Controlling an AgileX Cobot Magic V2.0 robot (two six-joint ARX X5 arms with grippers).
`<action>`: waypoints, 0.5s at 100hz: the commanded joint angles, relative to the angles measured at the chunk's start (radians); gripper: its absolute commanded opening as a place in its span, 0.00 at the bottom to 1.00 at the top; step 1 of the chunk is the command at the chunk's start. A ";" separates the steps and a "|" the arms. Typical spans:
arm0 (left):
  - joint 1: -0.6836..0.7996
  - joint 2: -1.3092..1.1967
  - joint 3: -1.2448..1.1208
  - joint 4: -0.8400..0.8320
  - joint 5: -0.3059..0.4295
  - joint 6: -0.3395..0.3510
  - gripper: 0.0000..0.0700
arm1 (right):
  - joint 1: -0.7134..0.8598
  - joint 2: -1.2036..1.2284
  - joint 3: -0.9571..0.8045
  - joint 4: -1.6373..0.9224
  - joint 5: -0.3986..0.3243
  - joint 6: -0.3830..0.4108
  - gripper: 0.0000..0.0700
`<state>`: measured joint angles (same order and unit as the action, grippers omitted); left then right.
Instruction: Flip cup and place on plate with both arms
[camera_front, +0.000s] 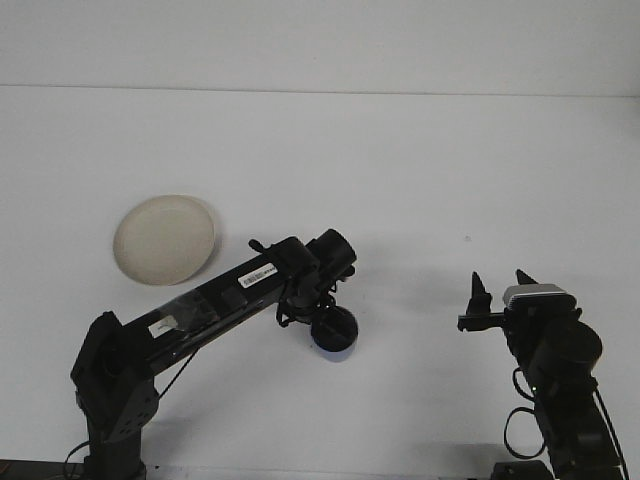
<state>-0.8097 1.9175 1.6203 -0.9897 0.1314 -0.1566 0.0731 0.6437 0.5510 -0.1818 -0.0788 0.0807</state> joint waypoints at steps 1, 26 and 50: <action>-0.015 0.018 0.021 -0.012 0.003 0.034 0.01 | 0.002 0.005 0.000 0.010 0.000 0.002 0.71; -0.020 0.014 0.060 -0.083 0.000 0.042 0.01 | 0.002 0.005 0.000 0.010 0.000 0.001 0.71; 0.042 -0.066 0.170 -0.157 -0.076 0.073 0.01 | 0.002 0.005 0.000 0.009 0.001 0.001 0.71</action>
<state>-0.7872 1.8866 1.7382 -1.1286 0.0990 -0.1043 0.0727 0.6437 0.5510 -0.1818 -0.0784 0.0807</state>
